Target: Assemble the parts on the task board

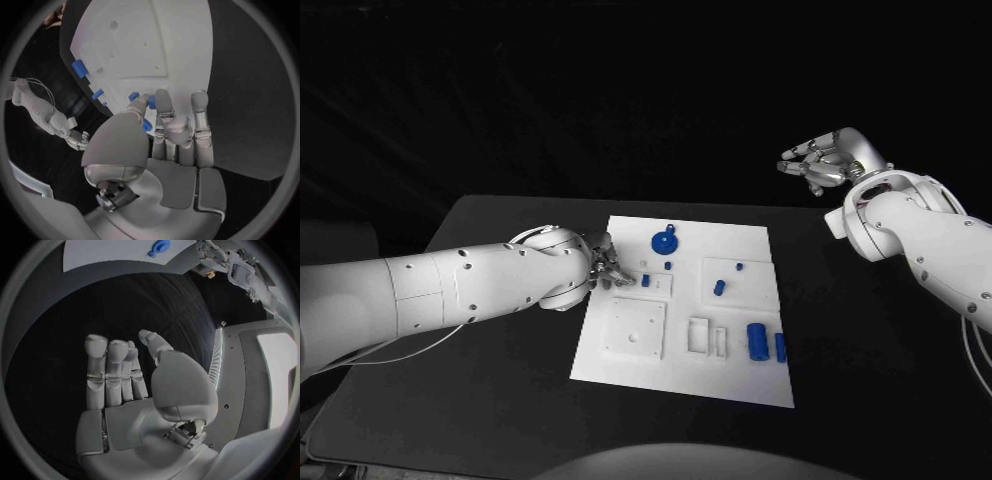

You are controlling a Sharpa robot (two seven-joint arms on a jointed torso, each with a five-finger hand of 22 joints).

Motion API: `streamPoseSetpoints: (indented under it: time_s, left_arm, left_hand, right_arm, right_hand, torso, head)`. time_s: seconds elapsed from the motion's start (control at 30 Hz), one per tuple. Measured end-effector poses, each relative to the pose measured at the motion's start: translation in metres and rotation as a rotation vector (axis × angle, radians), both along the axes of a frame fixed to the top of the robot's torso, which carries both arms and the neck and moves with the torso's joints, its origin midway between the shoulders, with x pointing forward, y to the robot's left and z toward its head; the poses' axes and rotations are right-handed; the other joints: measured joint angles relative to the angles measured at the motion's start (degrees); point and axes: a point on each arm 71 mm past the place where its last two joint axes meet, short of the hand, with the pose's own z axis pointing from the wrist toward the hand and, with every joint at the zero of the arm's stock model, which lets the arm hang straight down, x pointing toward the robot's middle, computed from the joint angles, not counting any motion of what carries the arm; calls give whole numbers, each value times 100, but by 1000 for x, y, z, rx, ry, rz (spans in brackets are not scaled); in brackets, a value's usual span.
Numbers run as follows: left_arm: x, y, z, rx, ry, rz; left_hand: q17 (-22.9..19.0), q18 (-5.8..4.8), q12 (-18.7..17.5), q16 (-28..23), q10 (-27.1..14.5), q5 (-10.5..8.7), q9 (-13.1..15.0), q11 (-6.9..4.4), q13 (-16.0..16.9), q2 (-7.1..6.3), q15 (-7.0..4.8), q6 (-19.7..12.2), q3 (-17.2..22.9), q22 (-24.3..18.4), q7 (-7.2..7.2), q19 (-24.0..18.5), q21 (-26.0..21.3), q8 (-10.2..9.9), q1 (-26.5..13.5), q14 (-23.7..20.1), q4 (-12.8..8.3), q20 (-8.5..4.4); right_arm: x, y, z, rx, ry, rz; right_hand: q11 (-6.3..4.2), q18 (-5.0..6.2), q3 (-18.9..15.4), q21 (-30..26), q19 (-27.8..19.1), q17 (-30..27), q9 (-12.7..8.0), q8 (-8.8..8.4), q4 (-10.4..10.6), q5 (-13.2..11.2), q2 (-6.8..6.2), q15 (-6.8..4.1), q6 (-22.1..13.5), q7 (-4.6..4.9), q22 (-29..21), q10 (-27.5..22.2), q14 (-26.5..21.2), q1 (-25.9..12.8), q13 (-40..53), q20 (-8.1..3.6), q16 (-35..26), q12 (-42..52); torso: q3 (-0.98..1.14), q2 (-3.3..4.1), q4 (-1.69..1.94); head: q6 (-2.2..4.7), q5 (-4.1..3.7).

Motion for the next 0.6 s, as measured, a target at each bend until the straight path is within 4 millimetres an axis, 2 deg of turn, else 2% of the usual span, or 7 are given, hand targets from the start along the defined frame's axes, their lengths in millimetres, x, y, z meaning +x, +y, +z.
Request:
streamPoseSetpoints:
  time_s: [0.07, 0.13, 0.2, 0.33, 0.5, 0.6]
  left_arm:
    - [0, 0, 0, -6, 4, 1]
    - [0, 0, 0, -12, 8, 3]
    - [0, 0, 0, -19, 12, 4]
    - [-1, 1, 0, -31, 19, 6]
    - [-1, 3, 1, -57, 25, 3]
    - [0, 4, 7, -97, 24, 0]
  left_hand:
    - [-73, 0, -40, -37, -9, 33, -39, 10, 19, 55, 1, -12, 3, 0, 5, 6, -17, 0, -11, 0, -83, -24]
    - [-147, -89, -86, -66, -1, 149, -42, 38, 46, 117, 2, -95, 1, 0, 46, 12, -40, -35, -9, -40, -94, -30]
    - [-170, -90, -107, -66, 0, 325, -65, 41, 44, 146, 4, -162, 1, 0, 112, 12, -40, -165, 19, -43, -94, -30]
    - [-204, -90, -107, -65, -10, 553, -89, 51, 14, 238, 12, -169, -13, 0, 115, 12, -40, -261, -72, -50, -110, -29]
    - [-292, -90, -133, -97, -19, 586, 14, 103, -7, 513, 44, -205, -106, -1, 140, 12, -40, -360, -134, -81, -205, -29]
    - [-358, -90, -168, -112, -40, 504, 76, 123, -21, 573, 54, -227, -108, 4, 159, -9, -67, -376, -152, -92, -207, -50]
  right_arm:
    - [0, 0, 0, 0, 1, 0]
    - [0, 0, 0, 0, 1, 0]
    - [0, 0, -1, 0, 1, 0]
    - [0, 0, -1, 0, 2, 0]
    - [0, 0, -1, 0, 4, -1]
    - [-1, 1, -1, 1, 4, 5]
  right_hand:
    - [0, 0, 0, 0, 0, 0, 0, 0, 0, 0, 0, 0, 0, 0, 0, 0, 0, 0, 0, 0, 0, 0]
    - [0, 0, 0, 0, 0, 0, 0, 0, 0, 0, 0, 0, 0, 0, 0, 0, 0, 0, 0, 0, 0, 0]
    - [0, 0, 0, 0, 0, 0, 0, 0, 0, 0, 0, 0, 0, 0, 0, 0, 0, 0, 0, 0, 0, 0]
    - [0, -1, 0, 0, 0, 0, 0, 0, 0, 0, 0, 0, 0, 0, 0, 0, 0, 0, 0, 0, 0, 0]
    - [0, 0, 0, 0, 0, 0, 0, 0, 0, 0, 0, 0, 0, 0, 0, 0, 0, 0, 0, 0, 0, 0]
    - [0, 0, 0, 0, 0, 0, 0, 0, 0, 0, -19, 0, 0, 0, 0, 0, 0, 19, 0, 0, 0, 0]
  torso:
    - [1, 0, -1]
    - [2, 0, -2]
    - [4, 0, -3]
    - [7, 1, -5]
    - [8, 1, -6]
    - [8, 1, -8]
  head:
    - [0, 4]
    - [1, 6]
    - [1, 9]
    - [1, 10]
    - [8, 7]
    - [26, 2]
